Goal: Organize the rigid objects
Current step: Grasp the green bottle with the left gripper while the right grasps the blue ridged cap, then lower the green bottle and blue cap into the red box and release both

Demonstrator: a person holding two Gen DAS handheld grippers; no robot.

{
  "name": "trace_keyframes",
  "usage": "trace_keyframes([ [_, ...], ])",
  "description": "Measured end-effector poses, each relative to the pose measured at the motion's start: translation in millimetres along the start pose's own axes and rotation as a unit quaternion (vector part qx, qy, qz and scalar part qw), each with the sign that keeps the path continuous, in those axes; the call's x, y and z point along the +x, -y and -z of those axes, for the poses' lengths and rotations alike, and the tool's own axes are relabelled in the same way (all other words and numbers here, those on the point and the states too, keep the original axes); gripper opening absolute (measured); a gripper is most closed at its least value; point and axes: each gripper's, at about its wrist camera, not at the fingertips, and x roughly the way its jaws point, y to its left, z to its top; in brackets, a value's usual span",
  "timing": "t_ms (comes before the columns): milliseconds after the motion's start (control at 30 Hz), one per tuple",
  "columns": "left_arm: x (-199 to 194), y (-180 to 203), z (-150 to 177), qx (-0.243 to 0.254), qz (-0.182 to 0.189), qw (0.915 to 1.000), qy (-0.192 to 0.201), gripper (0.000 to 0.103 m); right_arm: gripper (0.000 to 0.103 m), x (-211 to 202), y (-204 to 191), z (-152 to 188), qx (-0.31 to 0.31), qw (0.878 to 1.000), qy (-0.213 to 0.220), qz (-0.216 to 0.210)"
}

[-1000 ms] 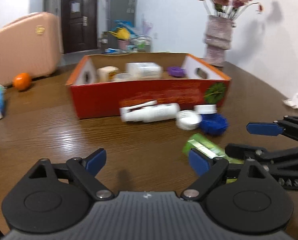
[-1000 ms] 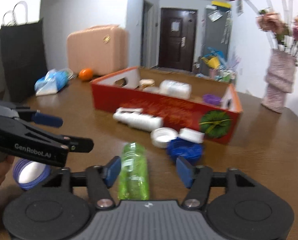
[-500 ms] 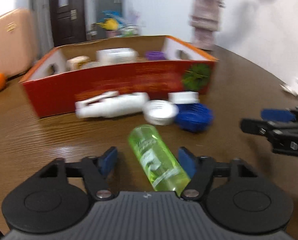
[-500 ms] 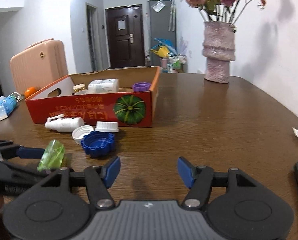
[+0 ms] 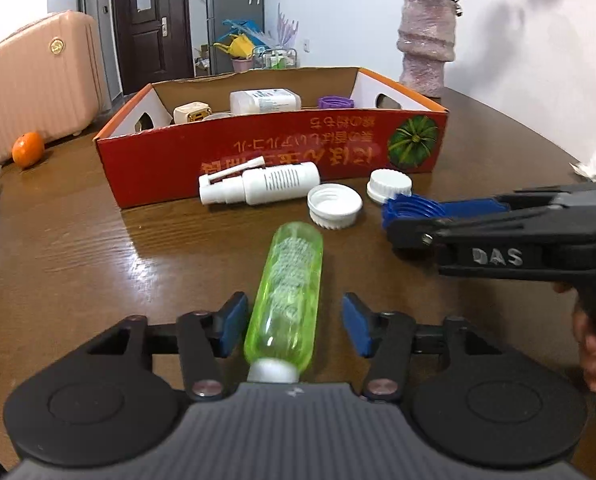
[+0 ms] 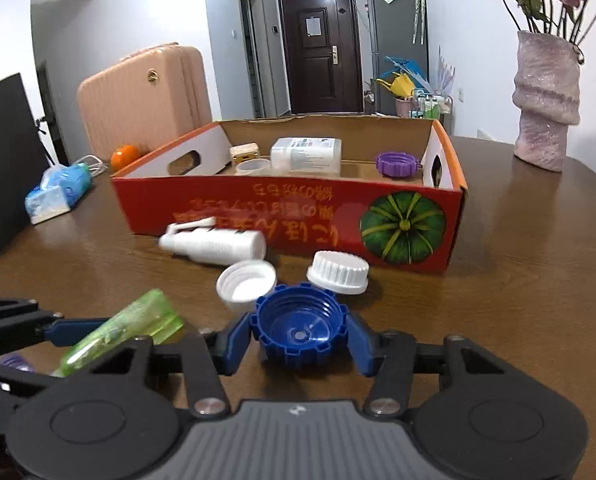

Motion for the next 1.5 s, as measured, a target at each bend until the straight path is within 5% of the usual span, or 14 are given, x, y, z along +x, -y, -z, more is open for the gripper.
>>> trace_keyframes([
  [267,-15.4,6.9,7.6,-0.005,0.023,0.9997,-0.004,0.031,0.051,-57.8,-8.4,45.3,0.013,1.0,-0.002,0.003],
  [567,-36.6,17.4,2.0,0.013,0.023,0.9989,0.038,0.031,0.051,-79.7,-12.1,50.4,0.014,1.0,0.017,0.009],
  [733,-40.1,6.3,-19.2,-0.012,0.067,0.9974,0.023,0.031,0.051,-81.5,-10.2,36.6,0.009,0.999,0.031,0.009],
  [900,-34.5,-17.1,-86.8,-0.02,0.124,0.9914,0.036,0.031,0.051,-79.4,-4.0,-20.4,-0.043,0.997,0.067,0.013],
  [1000,-8.1,-29.8,-133.2,0.001,0.097,0.9941,0.049,0.031,0.051,-56.1,7.5,-65.6,-0.052,0.996,0.075,0.006],
  [1167,71.2,-59.7,-180.6,0.016,0.064,0.9978,0.002,0.031,0.051,16.6,43.0,-122.6,0.002,0.999,0.039,-0.015],
  [1367,141.9,-67.6,-186.7,0.148,0.045,0.9877,-0.024,0.032,0.051,88.9,53.3,-150.5,-0.007,1.0,-0.003,-0.003],
  [1500,160.3,-81.3,-180.6,0.152,0.069,0.9853,-0.034,0.036,0.052,122.0,44.5,-155.1,-0.011,0.999,-0.024,-0.02],
])
